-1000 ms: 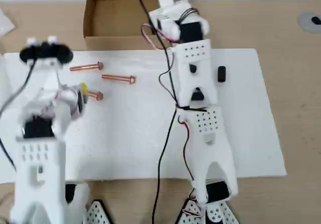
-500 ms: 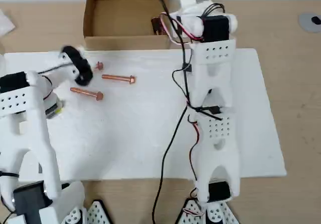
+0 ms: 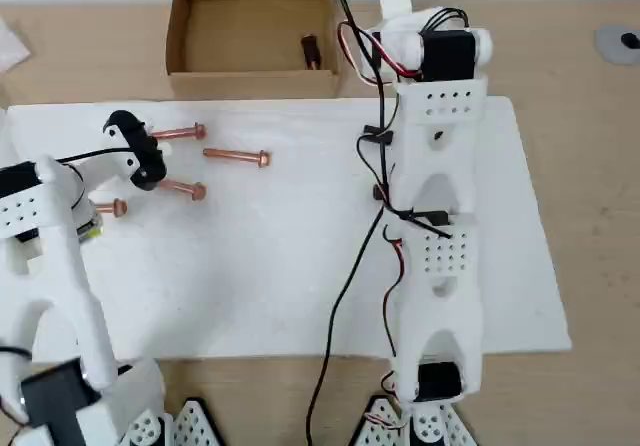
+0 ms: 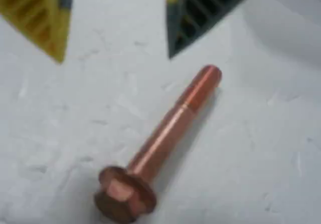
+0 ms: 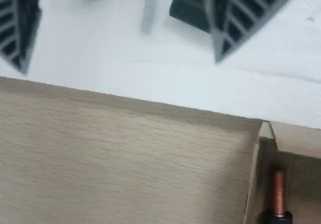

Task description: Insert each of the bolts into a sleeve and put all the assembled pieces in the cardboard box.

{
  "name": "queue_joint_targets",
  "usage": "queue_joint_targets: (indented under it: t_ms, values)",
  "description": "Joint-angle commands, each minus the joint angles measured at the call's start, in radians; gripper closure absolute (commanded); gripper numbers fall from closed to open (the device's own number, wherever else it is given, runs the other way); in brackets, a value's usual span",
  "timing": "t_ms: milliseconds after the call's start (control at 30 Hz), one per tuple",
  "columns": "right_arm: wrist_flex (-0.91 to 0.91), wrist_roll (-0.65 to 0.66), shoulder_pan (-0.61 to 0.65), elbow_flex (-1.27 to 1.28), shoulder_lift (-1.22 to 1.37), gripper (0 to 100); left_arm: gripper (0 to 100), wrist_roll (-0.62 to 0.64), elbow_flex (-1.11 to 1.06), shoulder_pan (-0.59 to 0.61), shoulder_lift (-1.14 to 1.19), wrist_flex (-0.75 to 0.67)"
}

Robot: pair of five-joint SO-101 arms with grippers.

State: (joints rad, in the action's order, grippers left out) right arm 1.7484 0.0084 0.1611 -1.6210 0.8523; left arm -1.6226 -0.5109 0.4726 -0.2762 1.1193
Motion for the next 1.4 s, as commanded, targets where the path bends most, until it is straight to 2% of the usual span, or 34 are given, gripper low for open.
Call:
queue_joint_targets:
  t_ms: [0, 333, 500, 833, 1000, 1200, 1367]
  values:
    - [0.003, 0.008, -0.012, -0.047, -0.079, 72.2, 86, -0.244, 0.003, 0.009, 0.045, -0.083]
    - [0.000, 0.003, -0.010, -0.047, -0.079, 72.3, 86, -0.239, 0.199, 0.003, 0.367, -0.109]
    - [0.002, 0.003, 0.018, -0.047, -0.079, 72.3, 86, -0.184, 0.308, -0.008, 0.483, -0.112]
    - [-0.002, 0.002, 0.053, -0.047, -0.077, 72.3, 86, -0.161, 0.345, -0.057, 0.516, -0.109]
    - [-0.002, 0.002, 0.053, -0.047, -0.077, 72.3, 86, -0.158, 0.324, -0.118, 0.549, -0.107]
    - [0.003, 0.002, 0.053, -0.047, -0.077, 72.3, 97, -0.132, 0.321, -0.157, 0.602, -0.107]
    - [0.003, 0.002, 0.053, -0.045, -0.077, 72.3, 98, -0.120, 0.316, -0.169, 0.618, -0.089]
